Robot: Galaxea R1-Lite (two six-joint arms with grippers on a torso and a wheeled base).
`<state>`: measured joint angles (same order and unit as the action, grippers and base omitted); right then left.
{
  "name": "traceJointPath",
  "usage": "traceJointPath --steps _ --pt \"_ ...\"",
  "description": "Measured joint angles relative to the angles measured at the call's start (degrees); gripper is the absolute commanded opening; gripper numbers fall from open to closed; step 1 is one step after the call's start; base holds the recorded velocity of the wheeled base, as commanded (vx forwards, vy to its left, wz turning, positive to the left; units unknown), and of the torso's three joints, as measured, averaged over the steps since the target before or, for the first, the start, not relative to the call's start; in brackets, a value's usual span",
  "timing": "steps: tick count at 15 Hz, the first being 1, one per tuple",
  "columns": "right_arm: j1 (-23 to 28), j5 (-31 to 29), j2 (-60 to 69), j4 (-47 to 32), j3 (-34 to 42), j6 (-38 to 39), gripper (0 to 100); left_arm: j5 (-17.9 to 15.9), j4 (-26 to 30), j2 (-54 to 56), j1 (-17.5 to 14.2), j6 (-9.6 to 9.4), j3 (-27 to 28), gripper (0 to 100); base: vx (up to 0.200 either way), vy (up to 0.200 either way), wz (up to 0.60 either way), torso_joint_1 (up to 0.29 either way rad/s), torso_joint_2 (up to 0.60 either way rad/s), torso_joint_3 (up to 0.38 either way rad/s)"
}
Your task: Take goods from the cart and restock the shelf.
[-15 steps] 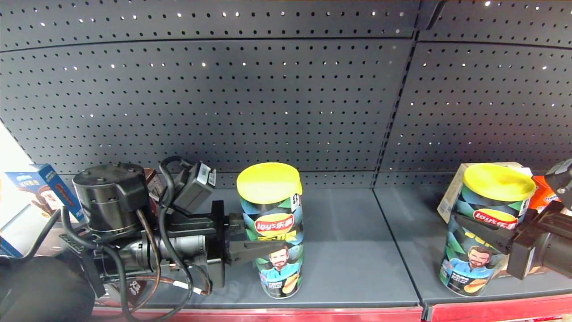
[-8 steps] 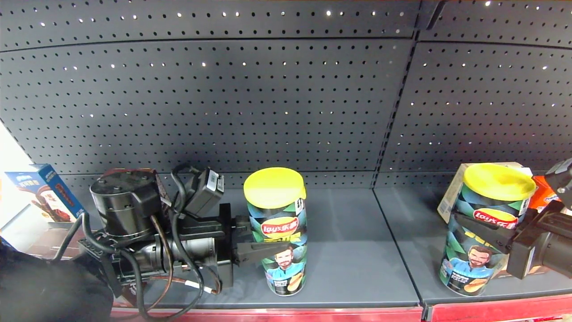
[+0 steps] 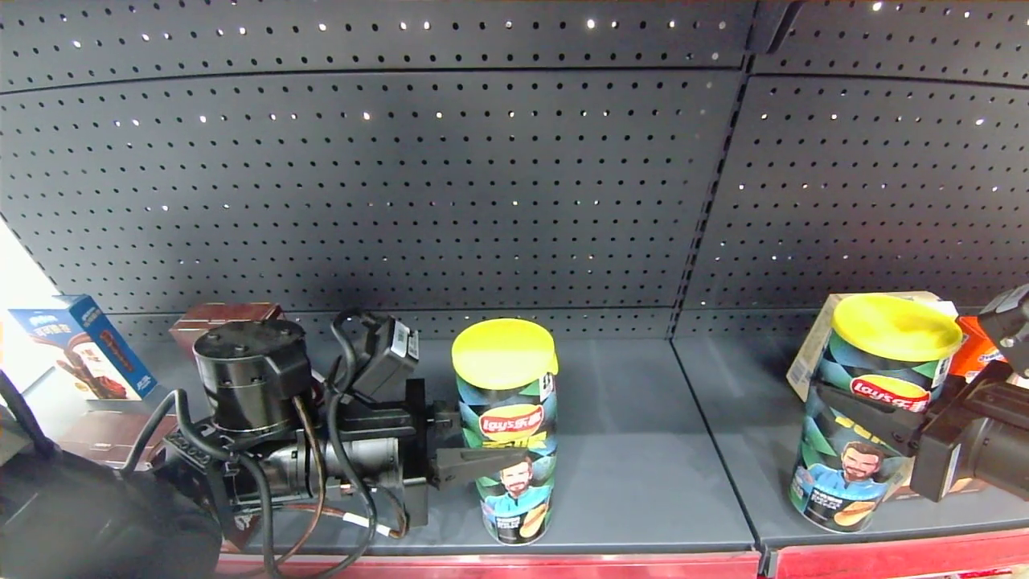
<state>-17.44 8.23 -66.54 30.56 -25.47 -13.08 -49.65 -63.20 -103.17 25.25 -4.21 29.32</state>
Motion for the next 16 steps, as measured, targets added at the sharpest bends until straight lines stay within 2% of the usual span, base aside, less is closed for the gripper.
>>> traceJointPath --steps 2,3,8,11,16 --pt "0.06 0.02 0.02 0.01 -0.02 0.00 0 0.01 -0.02 -0.13 0.11 -0.04 -0.05 0 0.000 0.000 0.00 0.000 0.00 0.000" --pt "0.04 0.02 0.02 0.04 -0.02 0.00 0 0.00 -0.02 -0.17 0.11 -0.09 -0.07 100 0.000 0.000 0.00 0.000 0.00 0.000" --pt "0.00 0.09 0.06 0.01 0.02 0.00 0 0.09 -0.16 0.09 0.16 -0.11 -0.35 100 0.000 0.000 0.00 0.000 0.00 0.000" --pt "0.06 0.09 0.17 0.01 0.20 0.04 0 0.22 -2.62 1.18 0.40 -0.09 -2.65 100 0.000 0.000 0.00 0.000 0.00 0.000" --pt "0.06 0.09 0.46 0.06 0.91 0.06 0 0.44 -2.93 5.49 -0.22 0.05 -6.00 100 0.000 0.000 0.00 0.000 0.00 0.000"
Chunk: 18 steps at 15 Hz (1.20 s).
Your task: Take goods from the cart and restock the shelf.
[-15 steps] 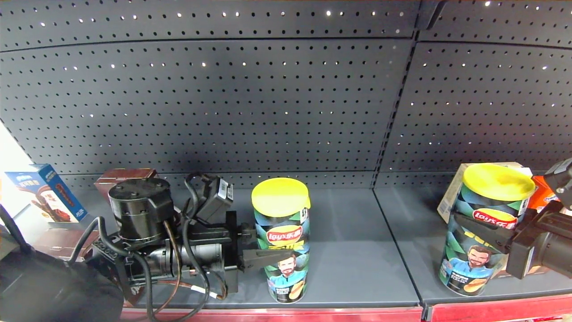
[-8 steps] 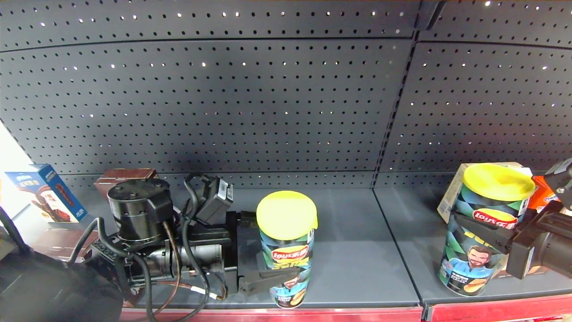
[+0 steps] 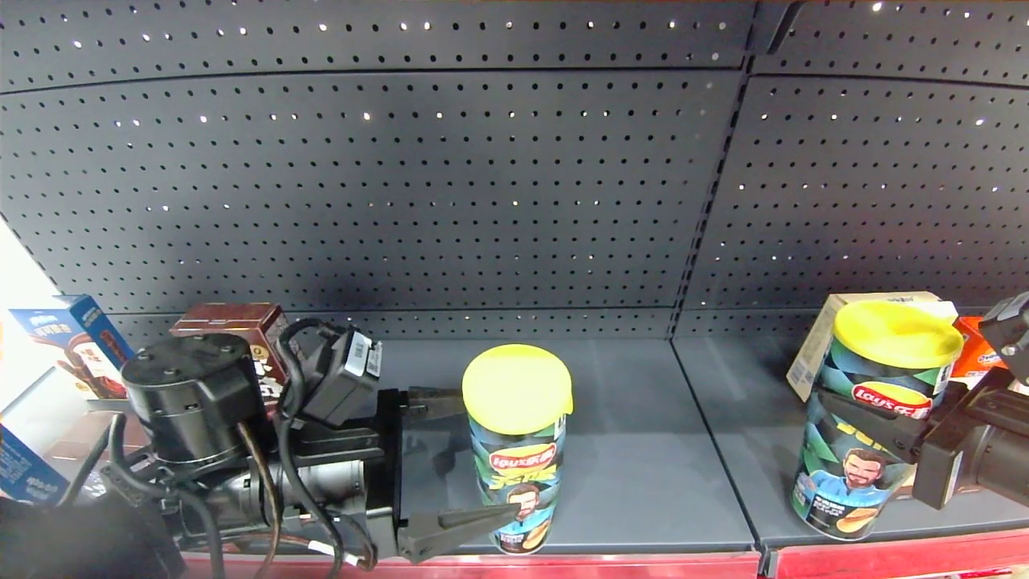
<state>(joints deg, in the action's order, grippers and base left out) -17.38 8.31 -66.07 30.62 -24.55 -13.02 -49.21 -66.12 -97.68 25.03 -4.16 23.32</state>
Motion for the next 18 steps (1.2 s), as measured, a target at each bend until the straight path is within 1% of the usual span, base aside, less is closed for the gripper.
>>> traceJointPath --steps 3,7,10,11,13,14,17,18 --pt "0.05 0.00 0.17 0.00 0.20 0.00 0 -0.05 0.07 3.47 -2.55 0.02 -1.79 100 0.000 0.000 0.00 0.000 0.00 0.000" --pt "0.68 0.00 0.39 0.02 0.90 0.02 0 -0.07 0.13 7.08 -4.91 0.00 -4.08 100 0.000 0.000 0.00 0.000 0.00 0.000" --pt "0.82 0.05 0.50 0.00 1.34 -0.02 0 0.02 0.16 9.84 -7.20 0.06 -4.47 100 0.000 0.000 0.00 0.000 0.00 0.000" --pt "0.82 0.05 0.50 0.05 1.46 0.02 0 0.74 0.16 10.97 -8.08 0.15 -4.47 100 0.000 0.000 0.00 0.000 0.00 0.000" --pt "0.82 0.02 0.50 0.02 1.60 0.02 0 5.32 0.18 12.96 -8.96 0.28 -3.78 100 0.000 0.000 0.00 0.000 0.00 0.000" --pt "0.79 0.02 0.43 0.02 1.62 -0.02 0 9.01 0.33 13.95 -8.96 0.28 -2.82 100 0.000 0.000 0.00 0.000 0.00 0.000" --pt "0.74 0.02 0.30 0.02 1.65 -0.02 0 18.40 0.93 17.01 -8.80 0.22 -0.06 100 0.000 0.000 0.00 0.000 0.00 0.000" --pt "0.74 0.02 0.30 -0.02 1.71 0.00 0 20.26 1.06 17.99 -8.80 0.15 0.44 100 0.000 0.000 0.00 0.000 0.00 0.000"
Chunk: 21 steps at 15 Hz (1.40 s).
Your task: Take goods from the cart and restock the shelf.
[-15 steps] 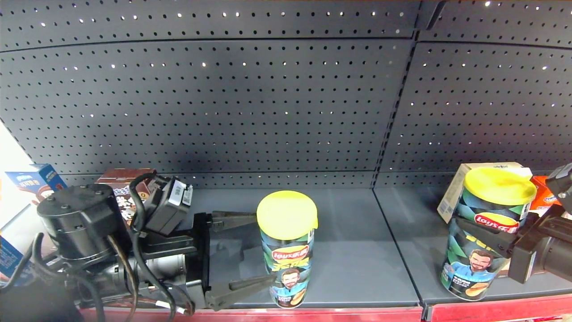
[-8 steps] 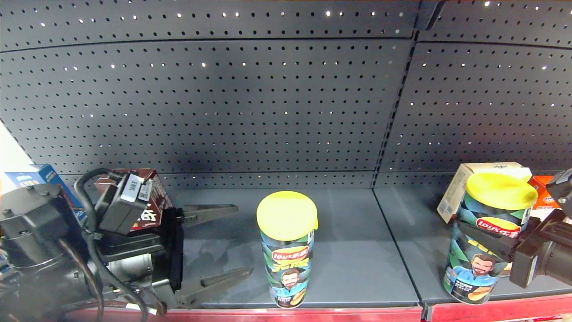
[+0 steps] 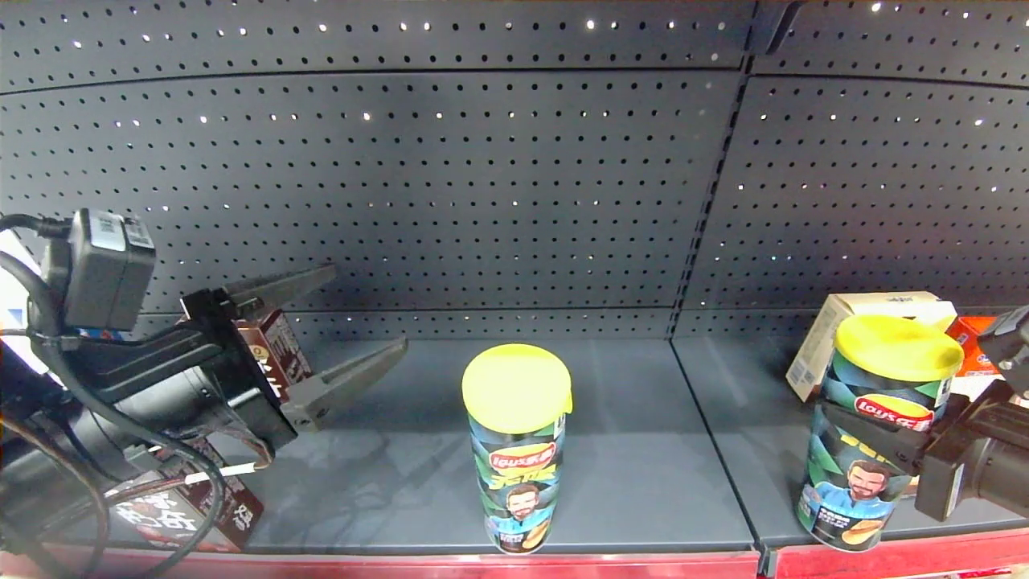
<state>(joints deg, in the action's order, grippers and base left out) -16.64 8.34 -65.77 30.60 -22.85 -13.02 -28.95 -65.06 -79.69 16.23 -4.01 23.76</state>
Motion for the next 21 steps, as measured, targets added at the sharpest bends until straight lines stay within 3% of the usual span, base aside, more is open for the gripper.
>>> traceJointPath --steps 8,11,15,18,21 --pt "0.05 0.00 -0.13 0.07 0.41 -0.02 0 22.77 17.96 17.68 0.39 0.11 2.50 100 0.000 0.000 0.00 0.000 0.00 0.000" --pt "0.77 -0.05 -0.13 0.07 0.46 -0.04 0 25.19 18.62 22.59 -4.16 0.54 0.18 100 0.000 0.000 0.00 0.000 0.00 0.000" --pt "1.18 -0.02 -0.18 0.11 0.72 -0.04 0 29.55 22.66 30.60 -5.62 0.43 -3.61 100 0.000 0.000 0.00 0.000 0.00 0.000" --pt "1.29 -0.02 -0.41 0.07 0.44 -0.06 0 31.71 31.83 38.42 -5.67 0.46 -4.97 100 0.000 0.000 0.00 0.000 0.00 0.000" --pt "1.29 -0.02 -0.85 0.13 0.16 -0.06 0 33.38 46.13 48.88 -5.67 0.51 -5.74 100 0.000 0.000 0.00 0.000 0.00 0.000"
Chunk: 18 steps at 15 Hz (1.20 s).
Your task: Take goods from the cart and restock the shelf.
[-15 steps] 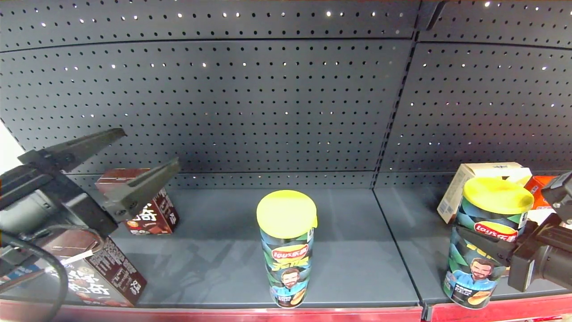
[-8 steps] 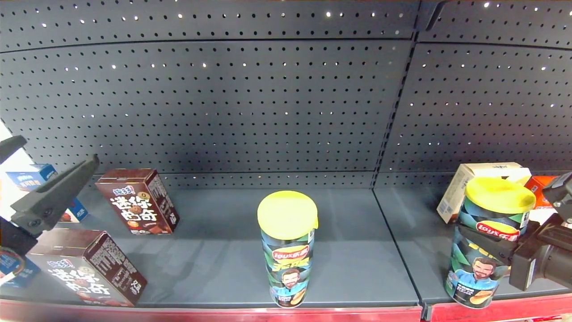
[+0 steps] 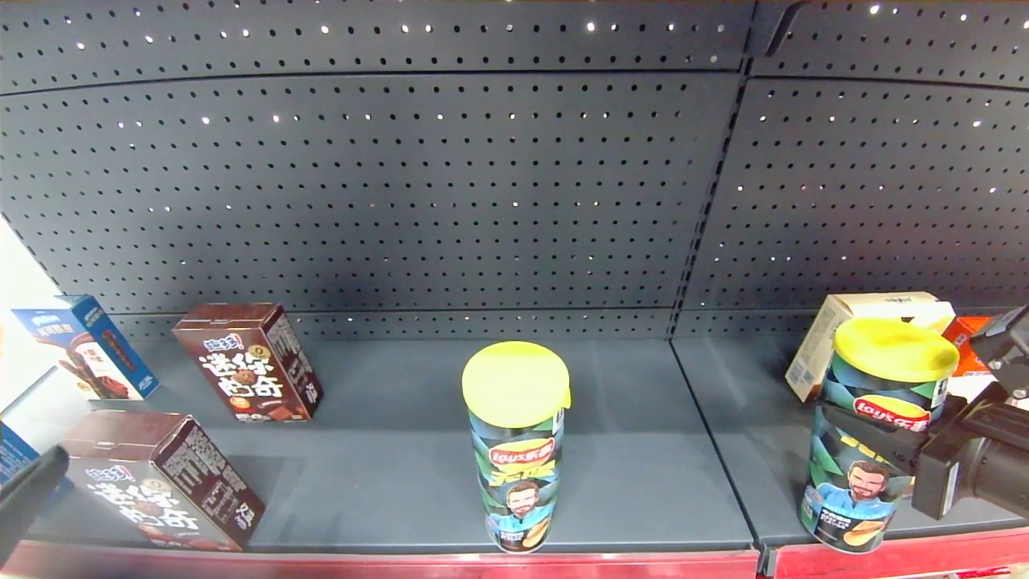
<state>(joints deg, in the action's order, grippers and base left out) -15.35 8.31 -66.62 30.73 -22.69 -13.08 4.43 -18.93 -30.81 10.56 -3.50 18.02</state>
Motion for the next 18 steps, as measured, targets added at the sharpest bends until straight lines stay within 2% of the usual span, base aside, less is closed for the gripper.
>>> traceJointPath --steps 2,6,8,9,11,15,18 --pt "0.00 0.02 -0.22 0.05 -0.02 0.00 0 1.10 7.30 6.61 -0.41 0.02 -0.77 100 0.000 0.000 0.00 0.000 0.00 0.000" --pt "-0.06 -0.05 -0.33 0.09 -0.10 0.00 0 1.51 9.57 15.41 -2.82 0.55 -5.75 100 0.000 0.000 0.00 0.000 0.00 0.000" --pt "-0.06 -0.06 -0.29 0.05 -0.44 0.00 0 1.40 13.52 19.35 -3.07 0.94 -7.94 100 0.000 0.000 0.00 0.000 0.00 0.000" --pt "-0.05 -0.02 -0.29 0.02 -0.85 0.00 0 1.21 16.01 21.27 -3.12 1.45 -8.85 100 0.000 0.000 0.00 0.000 0.00 0.000" --pt "-0.11 0.00 -0.41 0.05 -1.71 0.00 0 0.52 16.94 23.74 -3.10 2.82 -10.85 100 0.000 0.000 0.00 0.000 0.00 0.000" --pt "-0.27 -0.05 -0.35 0.09 -2.89 0.00 0 -2.46 14.81 25.36 -3.07 2.30 -16.46 100 0.000 0.000 0.00 0.000 0.00 0.000" --pt "-0.22 0.00 -0.18 -0.02 -3.38 0.06 0 -8.80 14.80 25.64 -3.10 2.82 -17.81 100 0.000 0.000 0.00 0.000 0.00 0.000"
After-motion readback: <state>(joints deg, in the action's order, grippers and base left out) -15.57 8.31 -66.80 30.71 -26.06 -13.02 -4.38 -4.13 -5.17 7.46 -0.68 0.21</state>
